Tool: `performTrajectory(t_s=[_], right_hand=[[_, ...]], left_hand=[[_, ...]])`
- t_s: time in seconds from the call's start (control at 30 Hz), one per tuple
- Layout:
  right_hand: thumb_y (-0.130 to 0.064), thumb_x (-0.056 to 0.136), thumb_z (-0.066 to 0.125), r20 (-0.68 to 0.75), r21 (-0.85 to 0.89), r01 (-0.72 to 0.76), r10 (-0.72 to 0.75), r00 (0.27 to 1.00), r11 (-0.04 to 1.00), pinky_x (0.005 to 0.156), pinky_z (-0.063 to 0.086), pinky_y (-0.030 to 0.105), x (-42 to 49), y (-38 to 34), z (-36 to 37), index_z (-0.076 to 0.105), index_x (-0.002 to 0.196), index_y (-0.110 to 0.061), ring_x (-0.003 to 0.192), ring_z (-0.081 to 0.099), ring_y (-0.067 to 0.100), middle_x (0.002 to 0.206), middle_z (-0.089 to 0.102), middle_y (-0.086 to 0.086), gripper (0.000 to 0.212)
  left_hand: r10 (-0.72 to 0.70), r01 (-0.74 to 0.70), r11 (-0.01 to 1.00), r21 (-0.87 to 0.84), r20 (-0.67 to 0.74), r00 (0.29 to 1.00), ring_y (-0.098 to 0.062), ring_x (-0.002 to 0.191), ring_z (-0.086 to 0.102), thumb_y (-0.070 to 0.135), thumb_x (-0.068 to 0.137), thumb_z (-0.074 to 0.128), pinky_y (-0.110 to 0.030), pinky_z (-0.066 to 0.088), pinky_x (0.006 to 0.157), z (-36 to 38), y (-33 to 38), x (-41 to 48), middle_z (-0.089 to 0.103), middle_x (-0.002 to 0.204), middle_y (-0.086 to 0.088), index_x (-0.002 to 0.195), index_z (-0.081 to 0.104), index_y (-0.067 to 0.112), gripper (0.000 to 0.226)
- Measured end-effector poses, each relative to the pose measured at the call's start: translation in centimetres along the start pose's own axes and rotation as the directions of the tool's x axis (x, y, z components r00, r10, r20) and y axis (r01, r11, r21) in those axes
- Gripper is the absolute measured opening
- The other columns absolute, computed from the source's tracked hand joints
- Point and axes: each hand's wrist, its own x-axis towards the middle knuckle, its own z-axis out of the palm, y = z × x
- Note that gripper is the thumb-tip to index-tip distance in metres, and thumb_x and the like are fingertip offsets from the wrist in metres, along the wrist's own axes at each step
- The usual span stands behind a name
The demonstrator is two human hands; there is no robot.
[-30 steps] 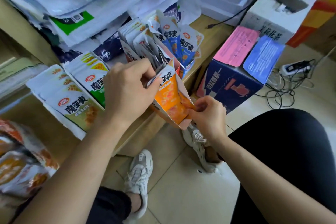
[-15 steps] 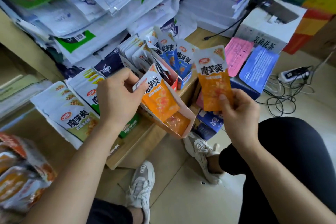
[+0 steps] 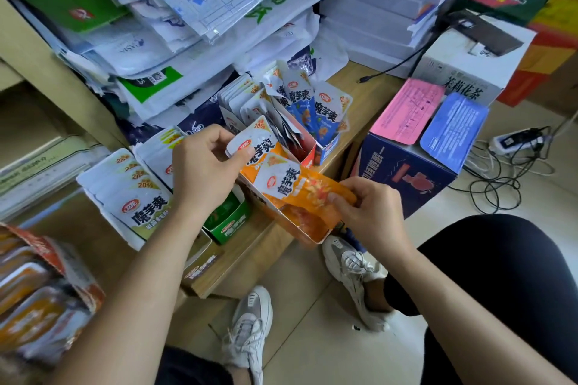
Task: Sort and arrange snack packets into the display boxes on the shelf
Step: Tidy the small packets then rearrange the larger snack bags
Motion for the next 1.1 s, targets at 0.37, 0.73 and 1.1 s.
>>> performTrajectory(t_s=[0.37,0.73,1.1], right_hand=[[-0.031,0.087,0.075,-0.137,0.242,-0.173,0.21,0.968,0.955,0.064,0.061,0.036,1.5,-1.2,2.8,0.075,0.08,-0.02,0.076,0.069,0.014,0.077,0.071,-0.004,0.013],[-0.034,0.077,0.085,-0.006,0.09,0.018,-0.018,1.0,0.996,0.075,0.055,0.038,2.8,-1.6,2.9,0.072,0.083,-0.026,0.09,0.058,0.012,0.089,0.064,-0.01,0.016],[-0.019,0.077,0.086,0.142,-0.028,-0.33,0.331,0.933,0.943,0.061,0.049,0.023,0.7,1.5,3.5,0.057,0.098,-0.021,0.086,0.058,0.011,0.094,0.058,-0.009,0.036]], left_hand=[[0.017,-0.02,0.999,0.05,0.06,0.998,-0.012,0.068,0.072,0.024,0.093,0.067,-0.046,0.06,0.062,-0.7,0.0,-0.2,0.072,0.08,0.008,0.073,0.057,0.027,0.023],[0.138,-0.134,0.978,0.158,-0.017,0.99,0.003,0.068,0.061,0.035,0.077,0.086,-0.022,0.049,0.058,-0.4,-0.3,-0.3,0.068,0.075,0.01,0.074,0.063,0.017,0.029],[0.514,-0.48,0.834,0.271,-0.066,0.855,-0.02,0.059,0.056,0.015,0.086,0.078,-0.026,0.037,0.053,0.8,0.8,-2.0,0.063,0.068,-0.003,0.071,0.054,0.009,0.029]])
